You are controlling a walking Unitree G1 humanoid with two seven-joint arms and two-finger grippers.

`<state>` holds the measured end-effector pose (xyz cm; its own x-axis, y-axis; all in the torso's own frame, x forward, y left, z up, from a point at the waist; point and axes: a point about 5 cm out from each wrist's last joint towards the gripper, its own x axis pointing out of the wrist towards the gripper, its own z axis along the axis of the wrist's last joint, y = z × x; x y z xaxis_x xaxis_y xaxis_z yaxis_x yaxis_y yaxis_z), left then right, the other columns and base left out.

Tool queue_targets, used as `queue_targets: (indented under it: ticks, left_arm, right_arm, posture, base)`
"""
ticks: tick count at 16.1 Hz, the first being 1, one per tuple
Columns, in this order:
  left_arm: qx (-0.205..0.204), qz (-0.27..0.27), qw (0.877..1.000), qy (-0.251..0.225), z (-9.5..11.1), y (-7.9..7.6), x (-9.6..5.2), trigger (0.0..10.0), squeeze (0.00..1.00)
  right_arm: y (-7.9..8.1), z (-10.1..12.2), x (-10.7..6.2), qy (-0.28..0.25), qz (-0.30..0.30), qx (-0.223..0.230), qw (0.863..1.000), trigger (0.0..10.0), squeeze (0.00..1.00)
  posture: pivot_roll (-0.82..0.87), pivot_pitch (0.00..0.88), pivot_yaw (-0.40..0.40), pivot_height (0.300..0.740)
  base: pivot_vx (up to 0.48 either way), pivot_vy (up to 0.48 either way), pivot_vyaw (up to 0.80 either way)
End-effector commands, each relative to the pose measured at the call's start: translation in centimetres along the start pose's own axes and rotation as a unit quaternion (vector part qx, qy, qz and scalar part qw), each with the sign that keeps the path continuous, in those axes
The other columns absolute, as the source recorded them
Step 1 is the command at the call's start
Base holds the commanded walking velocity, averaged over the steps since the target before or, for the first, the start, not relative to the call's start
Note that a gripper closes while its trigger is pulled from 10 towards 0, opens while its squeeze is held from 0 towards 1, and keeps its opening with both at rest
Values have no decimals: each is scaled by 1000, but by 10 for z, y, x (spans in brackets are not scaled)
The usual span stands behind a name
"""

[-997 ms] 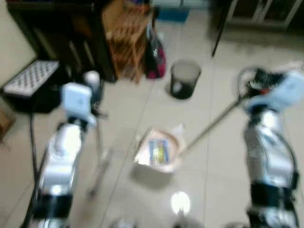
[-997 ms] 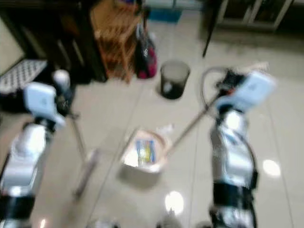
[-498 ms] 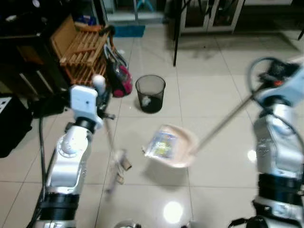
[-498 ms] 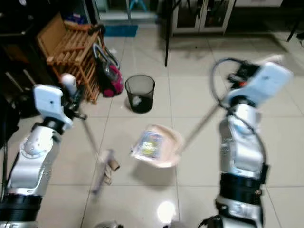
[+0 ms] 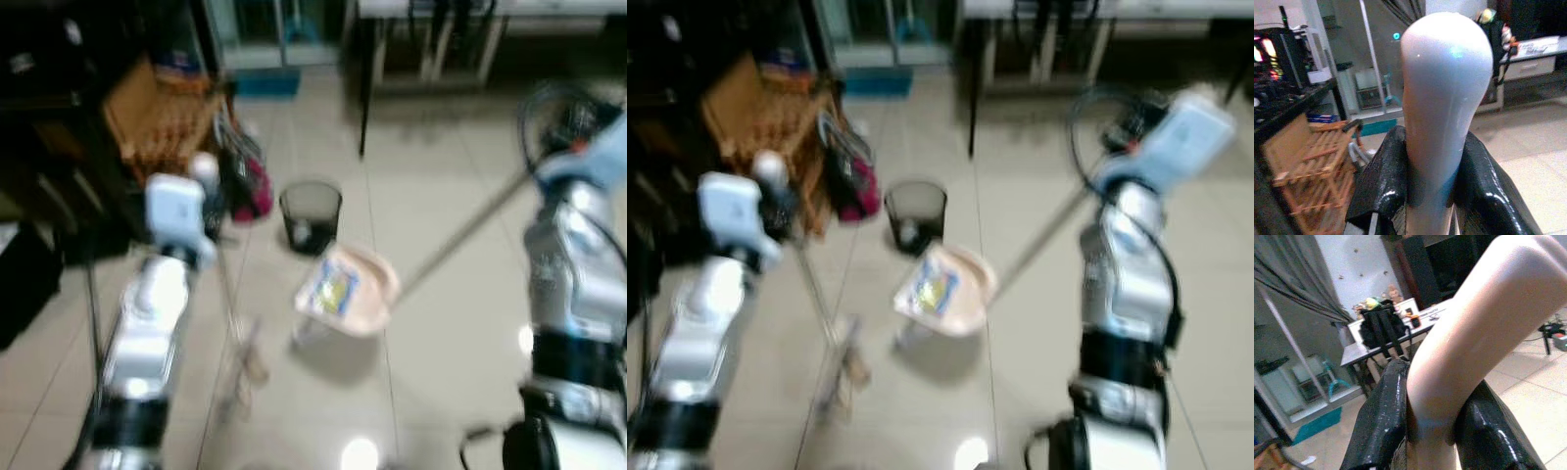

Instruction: Sweep floor

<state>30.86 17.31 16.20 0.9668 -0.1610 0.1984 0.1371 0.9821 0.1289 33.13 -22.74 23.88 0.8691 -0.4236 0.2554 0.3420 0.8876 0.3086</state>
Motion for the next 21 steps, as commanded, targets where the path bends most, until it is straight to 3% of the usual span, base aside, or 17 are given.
queue_targets:
  ticks: [1,6,8,14,21]
  left_arm:
    - [8,22,1000,-11,6,10,1,10000,0]
    - [27,19,999,4,-2,7,-6,10000,0]
    - [32,4,999,-4,2,2,-2,10000,0]
    - [31,12,999,-12,5,5,4,10000,0]
    - [35,31,999,-8,0,7,-4,10000,0]
  right_arm:
    - [21,20,5,-35,29,29,999,10000,0]
    - [36,28,10,-55,42,36,997,10000,0]
    - [34,28,11,-56,38,39,997,10000,0]
    - [31,27,9,-63,30,42,997,10000,0]
    - [32,18,8,-62,49,24,997,10000,0]
  posture:
    - [-71,0,52,740]
    - [-80,0,53,740]
    - [-76,0,53,740]
    - [-88,0,59,740]
    - [-42,0,9,740]
  base:
    - [424,0,0]
    - [419,0,0]
    - [418,0,0]
    - [417,0,0]
    - [417,0,0]
